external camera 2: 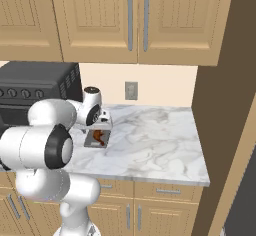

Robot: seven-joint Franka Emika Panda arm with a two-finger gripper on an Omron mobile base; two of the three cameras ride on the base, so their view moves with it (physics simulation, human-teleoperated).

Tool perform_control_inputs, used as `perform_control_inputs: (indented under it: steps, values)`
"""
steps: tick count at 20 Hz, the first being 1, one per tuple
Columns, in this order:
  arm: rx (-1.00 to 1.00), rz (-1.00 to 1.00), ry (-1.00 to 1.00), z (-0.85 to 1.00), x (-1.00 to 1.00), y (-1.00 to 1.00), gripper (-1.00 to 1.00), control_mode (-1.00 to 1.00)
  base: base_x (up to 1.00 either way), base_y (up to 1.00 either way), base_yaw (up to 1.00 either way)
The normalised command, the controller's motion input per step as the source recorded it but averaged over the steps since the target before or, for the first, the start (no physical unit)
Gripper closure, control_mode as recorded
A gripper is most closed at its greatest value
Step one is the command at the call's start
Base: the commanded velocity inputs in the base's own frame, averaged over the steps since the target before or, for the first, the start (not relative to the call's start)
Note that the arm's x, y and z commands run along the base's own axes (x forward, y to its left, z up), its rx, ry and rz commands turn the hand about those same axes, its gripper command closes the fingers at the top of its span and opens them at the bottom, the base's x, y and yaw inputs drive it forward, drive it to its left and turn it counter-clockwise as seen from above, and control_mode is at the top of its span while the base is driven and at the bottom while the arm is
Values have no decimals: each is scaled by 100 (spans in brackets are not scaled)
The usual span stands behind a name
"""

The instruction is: Take the chicken drumstick from the fridge and place it on the digital scale on the counter by the fridge. Wait a few seconds for a reading, then move it to the plate on the dining counter.

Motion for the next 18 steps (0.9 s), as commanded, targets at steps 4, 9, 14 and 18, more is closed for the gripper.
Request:
perform_control_inputs:
  steps: [4,9,14,18]
  values:
    - [0,-7,-3,69,-59,1,-100,-100,0,0,0]
    - [0,-11,0,42,-53,0,-100,-100,0,0,0]
    - [0,-10,4,26,-30,0,-100,-100,0,0,0]
    - [0,-3,0,5,-6,0,-100,-100,0,0,0]
